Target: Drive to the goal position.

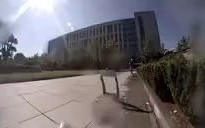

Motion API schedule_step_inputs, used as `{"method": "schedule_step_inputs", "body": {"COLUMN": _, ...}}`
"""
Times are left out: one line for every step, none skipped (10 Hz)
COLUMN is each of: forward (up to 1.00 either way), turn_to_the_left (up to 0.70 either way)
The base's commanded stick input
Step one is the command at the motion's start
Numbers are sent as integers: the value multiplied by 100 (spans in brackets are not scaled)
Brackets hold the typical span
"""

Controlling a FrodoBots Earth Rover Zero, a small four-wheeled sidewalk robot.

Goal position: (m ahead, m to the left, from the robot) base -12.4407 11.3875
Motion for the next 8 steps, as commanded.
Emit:
{"method": "schedule_step_inputs", "body": {"forward": 5, "turn_to_the_left": 0}}
{"method": "schedule_step_inputs", "body": {"forward": 5, "turn_to_the_left": 0}}
{"method": "schedule_step_inputs", "body": {"forward": 5, "turn_to_the_left": 0}}
{"method": "schedule_step_inputs", "body": {"forward": 5, "turn_to_the_left": 0}}
{"method": "schedule_step_inputs", "body": {"forward": 5, "turn_to_the_left": 0}}
{"method": "schedule_step_inputs", "body": {"forward": 5, "turn_to_the_left": 0}}
{"method": "schedule_step_inputs", "body": {"forward": 5, "turn_to_the_left": 0}}
{"method": "schedule_step_inputs", "body": {"forward": 5, "turn_to_the_left": 0}}
